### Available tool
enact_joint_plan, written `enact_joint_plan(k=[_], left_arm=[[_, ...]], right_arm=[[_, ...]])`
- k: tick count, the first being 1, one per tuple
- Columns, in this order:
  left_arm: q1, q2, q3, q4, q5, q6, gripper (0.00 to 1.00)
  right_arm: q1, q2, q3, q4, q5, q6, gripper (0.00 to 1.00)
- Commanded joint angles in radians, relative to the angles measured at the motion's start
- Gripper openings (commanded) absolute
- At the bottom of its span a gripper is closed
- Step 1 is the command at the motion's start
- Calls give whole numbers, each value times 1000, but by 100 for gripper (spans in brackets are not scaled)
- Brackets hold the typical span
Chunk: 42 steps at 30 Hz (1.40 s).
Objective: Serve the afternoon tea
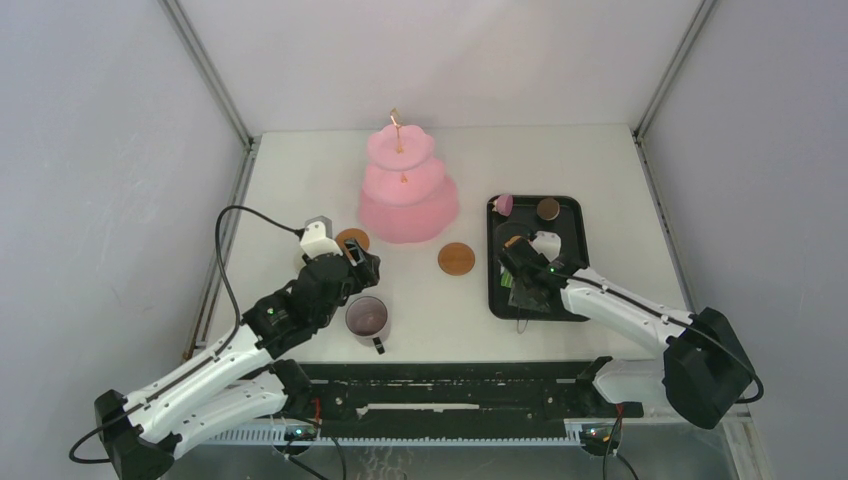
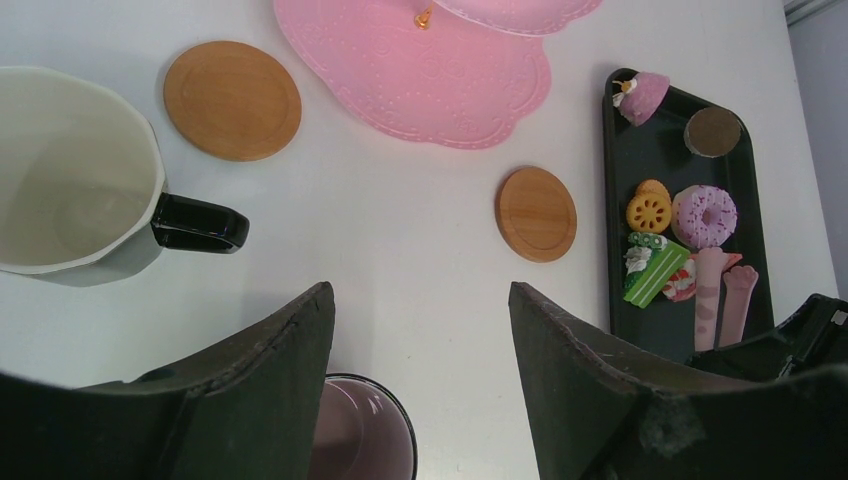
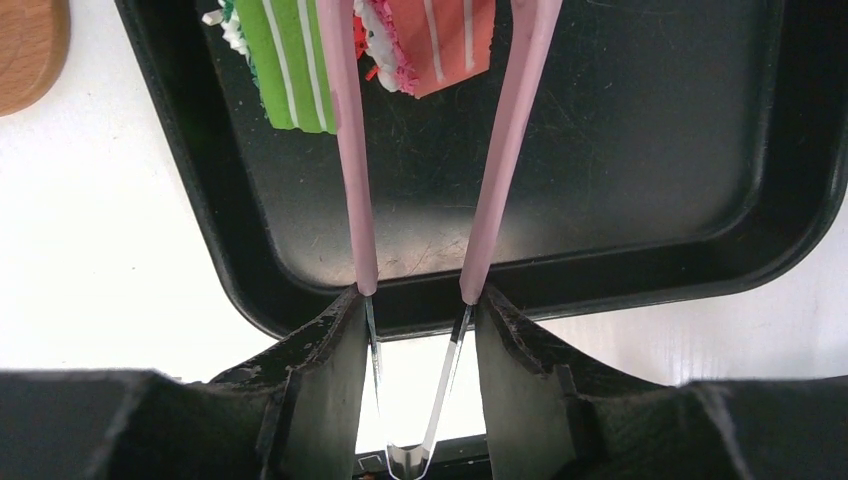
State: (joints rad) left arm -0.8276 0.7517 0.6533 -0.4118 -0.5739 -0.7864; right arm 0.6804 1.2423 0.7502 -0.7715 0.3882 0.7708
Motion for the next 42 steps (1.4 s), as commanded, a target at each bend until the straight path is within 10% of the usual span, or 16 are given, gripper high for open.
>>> enact_joint_plan(k=[1, 17, 28, 42], left_arm=[[-7, -14, 67, 32, -27, -4, 70], [-7, -15, 63, 28, -27, -10, 70], [-7, -40, 54, 15, -33, -20, 69], [-8, -63, 94, -26, -62, -11, 69]], right_arm=[[-25, -10, 1, 22, 7, -28, 50], [-67, 30, -2, 69, -56, -62, 51], [-58, -30, -34, 75, -74, -57, 26], [92, -169, 46, -57, 38, -8, 19]])
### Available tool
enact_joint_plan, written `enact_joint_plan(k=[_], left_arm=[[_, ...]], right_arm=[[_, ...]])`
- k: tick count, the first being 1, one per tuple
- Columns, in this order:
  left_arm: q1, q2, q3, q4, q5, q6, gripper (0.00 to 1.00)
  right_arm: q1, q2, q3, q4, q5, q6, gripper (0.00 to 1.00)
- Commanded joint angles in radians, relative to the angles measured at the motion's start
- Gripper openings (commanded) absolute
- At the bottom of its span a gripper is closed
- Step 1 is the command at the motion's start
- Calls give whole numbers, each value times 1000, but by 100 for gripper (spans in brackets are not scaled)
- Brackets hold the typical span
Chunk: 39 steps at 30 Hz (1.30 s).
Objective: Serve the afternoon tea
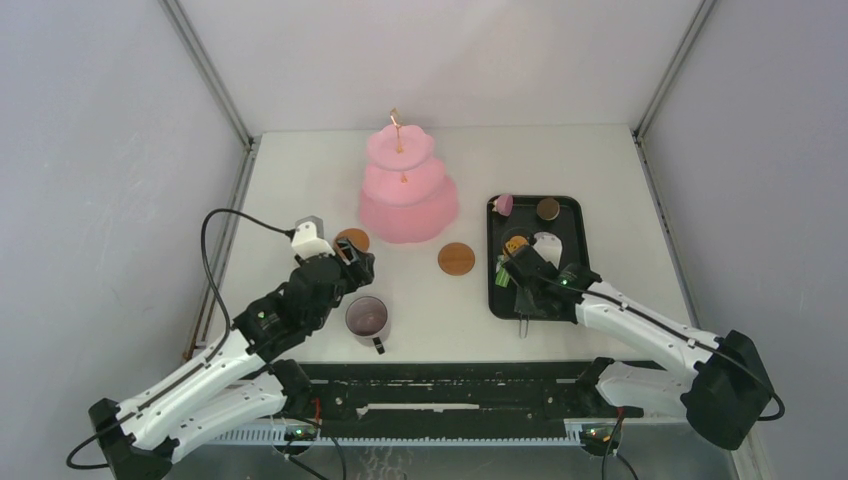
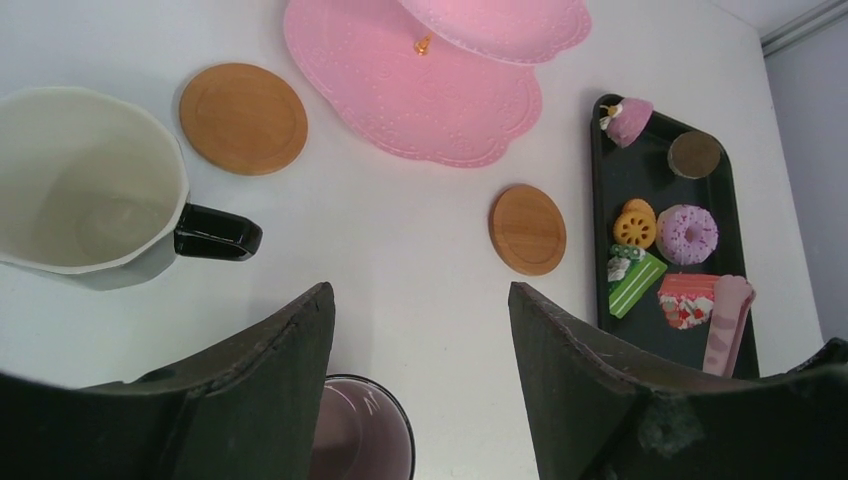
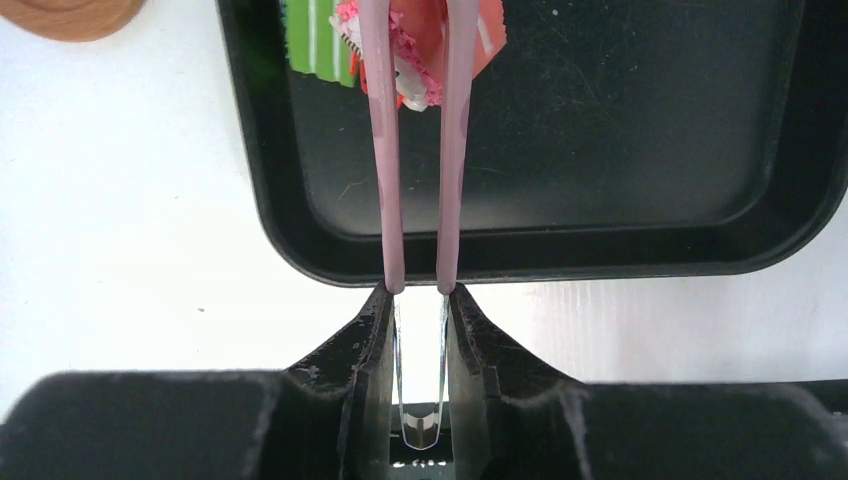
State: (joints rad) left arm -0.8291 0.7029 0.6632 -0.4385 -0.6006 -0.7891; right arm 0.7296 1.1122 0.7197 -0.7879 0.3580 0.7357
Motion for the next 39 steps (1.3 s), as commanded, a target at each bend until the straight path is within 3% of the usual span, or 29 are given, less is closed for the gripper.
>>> enact_joint_plan(k=[1, 6, 15, 31, 39], left_arm=[[-7, -14, 87, -1, -38, -6, 69], [-7, -13, 86, -6, -61, 4, 69], [-7, -13, 61, 19, -70, 11, 70], [-7, -18, 7, 63, -93, 17, 70], [-7, -17, -17, 92, -106, 27, 69]], right_arm=[[54, -42, 88, -46, 73, 29, 19], [110, -5, 167, -34, 79, 25, 19], [141, 257, 353, 101, 6, -41, 19], [-2, 698, 740, 242, -222, -161, 19], [-62, 835, 849, 267, -304, -176, 19]])
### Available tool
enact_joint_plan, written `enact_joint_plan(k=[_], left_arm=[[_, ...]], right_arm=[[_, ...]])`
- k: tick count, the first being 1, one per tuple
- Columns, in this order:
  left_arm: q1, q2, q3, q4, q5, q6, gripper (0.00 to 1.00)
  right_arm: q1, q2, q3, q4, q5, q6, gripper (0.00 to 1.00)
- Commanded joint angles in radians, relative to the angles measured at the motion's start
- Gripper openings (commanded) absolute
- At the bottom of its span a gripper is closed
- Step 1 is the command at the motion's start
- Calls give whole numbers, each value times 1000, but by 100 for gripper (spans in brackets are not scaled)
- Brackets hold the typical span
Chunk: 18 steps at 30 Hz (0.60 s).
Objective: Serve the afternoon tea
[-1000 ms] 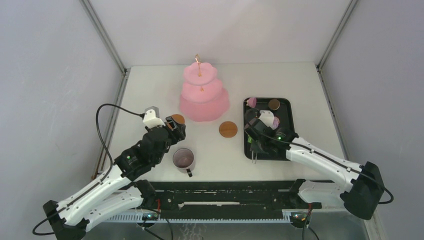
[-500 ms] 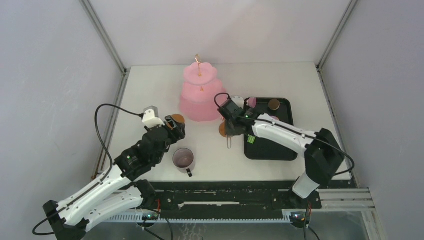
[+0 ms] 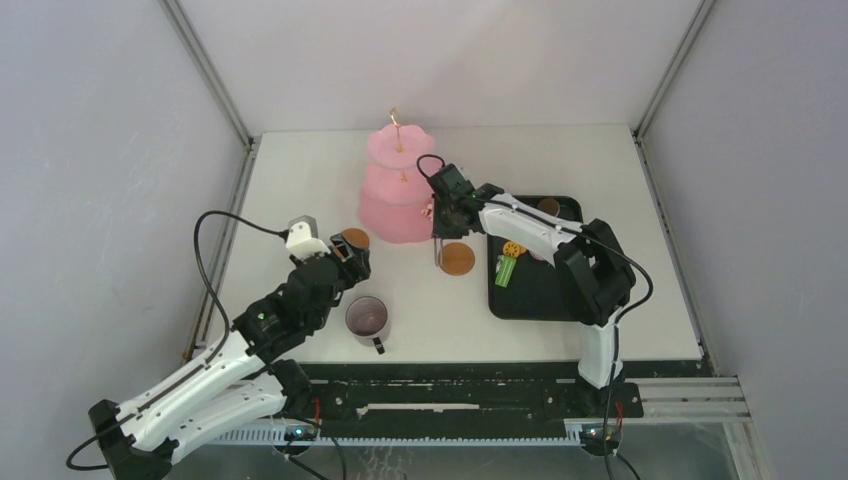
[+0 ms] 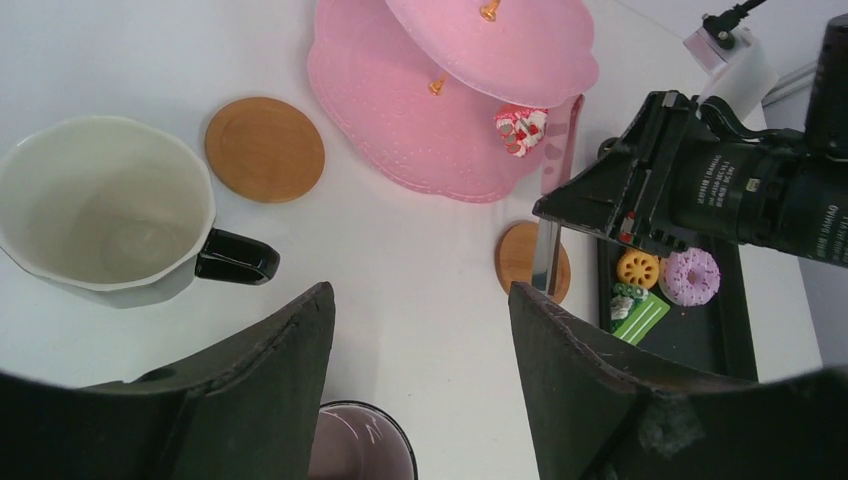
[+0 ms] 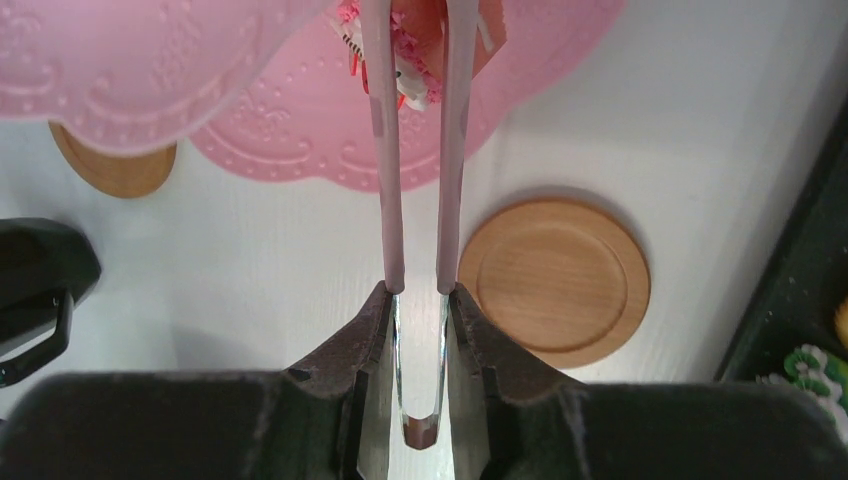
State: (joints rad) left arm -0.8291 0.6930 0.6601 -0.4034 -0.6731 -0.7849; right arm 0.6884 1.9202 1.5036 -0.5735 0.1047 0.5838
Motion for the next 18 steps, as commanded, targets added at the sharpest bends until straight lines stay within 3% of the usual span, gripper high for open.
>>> enact_joint_plan(k=[1, 10, 18], left_arm=[[-7, -7, -14, 57, -36, 26, 69], [-7, -13, -33, 97, -54, 41, 69], [-7, -1, -50, 130, -54, 47, 69]], right_arm=[[-26, 35, 68, 56, -58, -25, 19], [-62, 86, 78, 112, -117, -15, 21], [-93, 117, 83, 160, -152, 3, 30]])
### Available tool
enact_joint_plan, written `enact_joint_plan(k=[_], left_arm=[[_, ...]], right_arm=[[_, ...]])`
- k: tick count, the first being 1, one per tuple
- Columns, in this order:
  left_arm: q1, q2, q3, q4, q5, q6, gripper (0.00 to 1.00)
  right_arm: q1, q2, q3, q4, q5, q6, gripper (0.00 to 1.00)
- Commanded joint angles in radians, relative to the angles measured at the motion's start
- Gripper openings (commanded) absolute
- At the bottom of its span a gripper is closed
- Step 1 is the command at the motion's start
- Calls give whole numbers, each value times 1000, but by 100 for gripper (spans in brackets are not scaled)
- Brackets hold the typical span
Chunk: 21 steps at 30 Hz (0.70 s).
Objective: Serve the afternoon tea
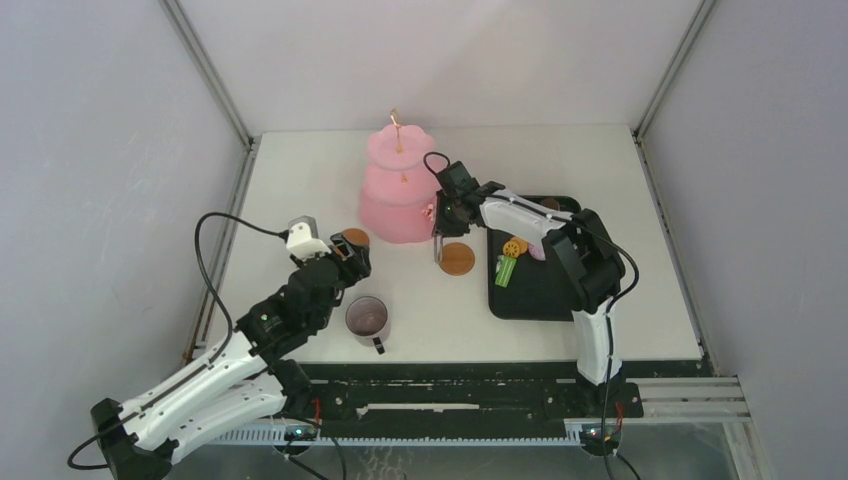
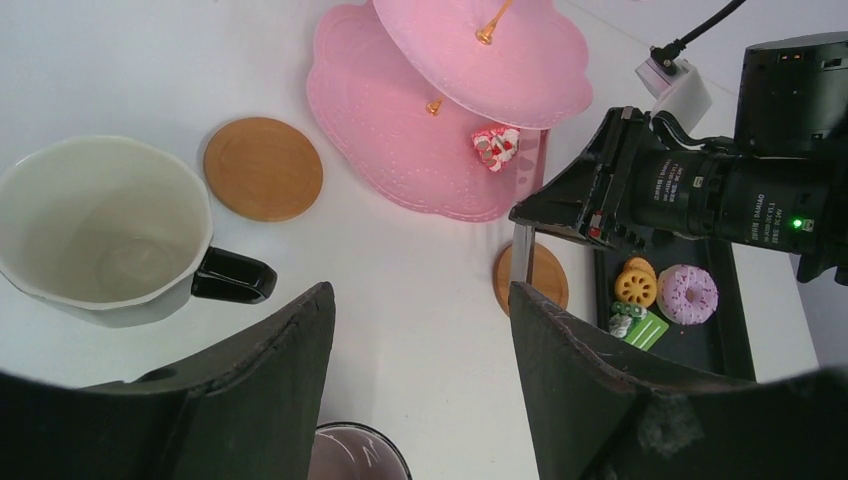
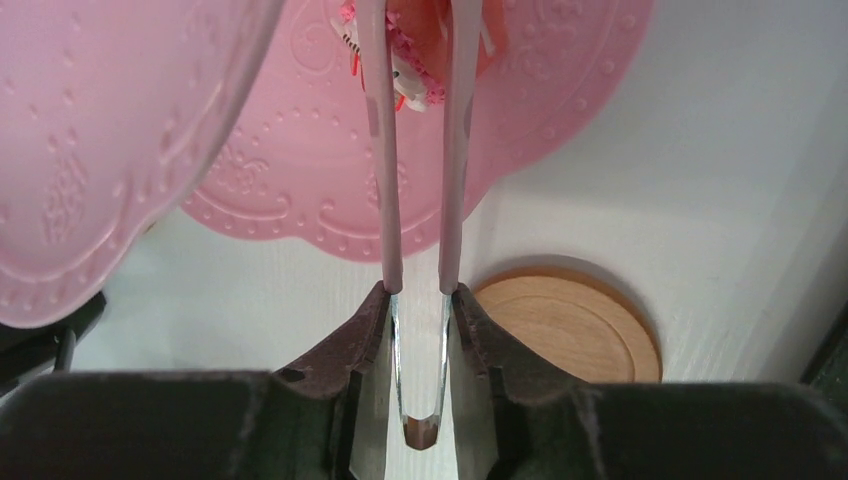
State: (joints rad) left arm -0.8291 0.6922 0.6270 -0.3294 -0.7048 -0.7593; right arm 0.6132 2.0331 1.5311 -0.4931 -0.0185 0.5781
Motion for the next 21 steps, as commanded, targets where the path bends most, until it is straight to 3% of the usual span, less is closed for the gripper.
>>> enact_joint_plan(k=[1, 9, 21], left_arm=[[-7, 2, -16, 58, -22, 23, 69], [-7, 24, -13, 72, -19, 26, 69], [-7, 27, -7, 76, -9, 26, 69]], right_arm=[[-21, 7, 60, 83, -34, 10, 32], [-36, 49, 123, 70, -63, 9, 47], [-41, -4, 70, 84, -52, 9, 48]])
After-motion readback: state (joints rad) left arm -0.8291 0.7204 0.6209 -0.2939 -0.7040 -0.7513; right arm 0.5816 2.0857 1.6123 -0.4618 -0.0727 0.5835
